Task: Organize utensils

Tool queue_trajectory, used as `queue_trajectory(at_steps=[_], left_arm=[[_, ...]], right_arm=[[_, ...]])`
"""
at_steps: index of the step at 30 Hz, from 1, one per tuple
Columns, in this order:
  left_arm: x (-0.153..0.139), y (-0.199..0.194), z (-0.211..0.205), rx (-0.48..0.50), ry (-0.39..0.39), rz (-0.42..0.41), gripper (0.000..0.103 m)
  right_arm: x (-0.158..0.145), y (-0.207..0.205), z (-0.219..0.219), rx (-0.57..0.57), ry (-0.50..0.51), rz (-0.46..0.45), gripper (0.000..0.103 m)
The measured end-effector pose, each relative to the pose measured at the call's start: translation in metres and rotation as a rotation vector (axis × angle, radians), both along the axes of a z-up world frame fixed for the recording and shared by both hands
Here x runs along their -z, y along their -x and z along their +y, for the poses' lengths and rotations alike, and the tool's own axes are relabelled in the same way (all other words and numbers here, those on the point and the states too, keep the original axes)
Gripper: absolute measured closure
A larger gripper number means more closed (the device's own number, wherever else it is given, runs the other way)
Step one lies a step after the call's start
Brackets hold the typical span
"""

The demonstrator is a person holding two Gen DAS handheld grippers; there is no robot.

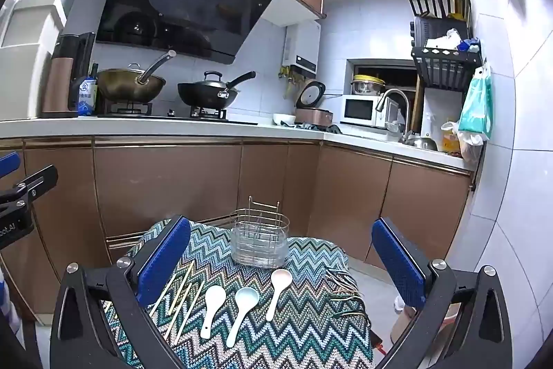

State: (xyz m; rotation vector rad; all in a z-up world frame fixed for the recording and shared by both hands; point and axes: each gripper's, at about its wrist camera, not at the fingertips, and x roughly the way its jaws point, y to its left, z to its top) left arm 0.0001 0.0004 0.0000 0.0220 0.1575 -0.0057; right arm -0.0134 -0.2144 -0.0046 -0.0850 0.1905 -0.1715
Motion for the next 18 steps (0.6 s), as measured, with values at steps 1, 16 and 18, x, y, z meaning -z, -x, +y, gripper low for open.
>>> queue_trajectory(at_steps=[1, 16, 18], left_arm=[[0.000, 0.000, 0.000, 0.002, 0.000, 0.001, 0.017], [0.006, -0.013, 0.004, -0.004, 0.036, 0.017, 0.017], [0.007, -0.015, 0.002, -0.013, 0.031, 0.012, 0.017]], right_arm=[[0.000, 0.000, 0.001, -0.001, 0.002, -0.001, 0.000], [0.004, -0.008, -0.011, -0.009, -0.018, 0.013, 0.000], [0.004, -0.009, -0.013, -0.012, -0.024, 0.013, 0.000]])
